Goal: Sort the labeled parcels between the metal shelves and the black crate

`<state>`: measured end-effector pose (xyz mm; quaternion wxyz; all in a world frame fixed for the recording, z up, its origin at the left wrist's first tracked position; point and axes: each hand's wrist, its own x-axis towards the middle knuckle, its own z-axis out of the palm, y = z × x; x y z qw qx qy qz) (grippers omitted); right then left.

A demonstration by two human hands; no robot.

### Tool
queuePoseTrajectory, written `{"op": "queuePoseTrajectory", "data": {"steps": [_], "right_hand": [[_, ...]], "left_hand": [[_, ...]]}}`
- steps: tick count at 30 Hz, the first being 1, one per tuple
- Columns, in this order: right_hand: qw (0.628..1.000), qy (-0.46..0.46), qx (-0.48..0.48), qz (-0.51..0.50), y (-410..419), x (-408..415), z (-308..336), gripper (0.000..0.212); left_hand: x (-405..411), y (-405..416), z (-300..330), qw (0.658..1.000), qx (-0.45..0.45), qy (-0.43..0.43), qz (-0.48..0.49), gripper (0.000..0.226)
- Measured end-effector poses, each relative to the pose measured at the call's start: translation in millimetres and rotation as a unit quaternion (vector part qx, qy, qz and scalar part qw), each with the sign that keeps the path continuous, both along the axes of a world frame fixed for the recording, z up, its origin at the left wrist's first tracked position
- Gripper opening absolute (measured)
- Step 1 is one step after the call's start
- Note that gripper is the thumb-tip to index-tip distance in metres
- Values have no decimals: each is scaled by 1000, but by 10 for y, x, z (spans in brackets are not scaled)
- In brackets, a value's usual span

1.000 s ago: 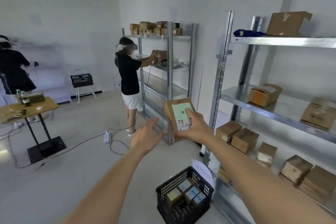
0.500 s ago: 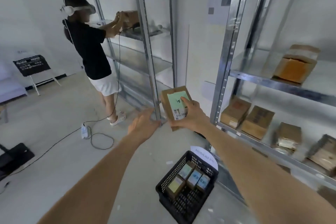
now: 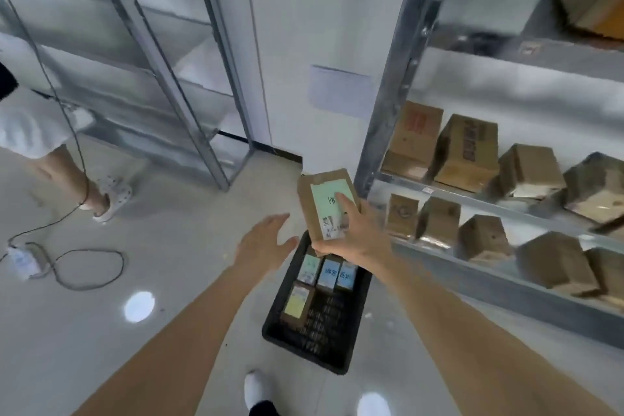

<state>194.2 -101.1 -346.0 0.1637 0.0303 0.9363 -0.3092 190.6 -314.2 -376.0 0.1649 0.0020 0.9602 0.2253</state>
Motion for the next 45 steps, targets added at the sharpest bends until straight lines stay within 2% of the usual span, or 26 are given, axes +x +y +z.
{"op": "queuePoseTrajectory", "data": {"steps": [4, 13, 20, 27, 32, 37, 45], "right_hand": [[995, -70, -8, -74, -96, -21, -1026, 122], [966, -198, 12, -164, -268, 383, -3421, 124], [955, -224, 21, -193, -419, 573, -5204, 120], [943, -252, 15, -214, -474, 666, -6747, 120], [946, -215, -14, -242, -450, 683, -7472, 121], [942, -196, -46, -269, -501, 600, -7926, 120], [942, -222, -54, -246, -560, 731, -8232, 92]], "left_hand": [[-264, -119, -937, 997, 6, -54, -51, 63], [-365, -304, -3148, 980, 10, -146, -133, 62], [-282, -302, -4939, 974, 1, -178, -144, 67], [-229, -121, -6196, 973, -3, -179, -142, 62], [-183, -63, -6837, 971, 5, -188, -151, 66], [-191, -22, -7233, 970, -4, -183, -160, 67], [-159, -41, -7515, 965, -20, -196, -171, 68]]}}
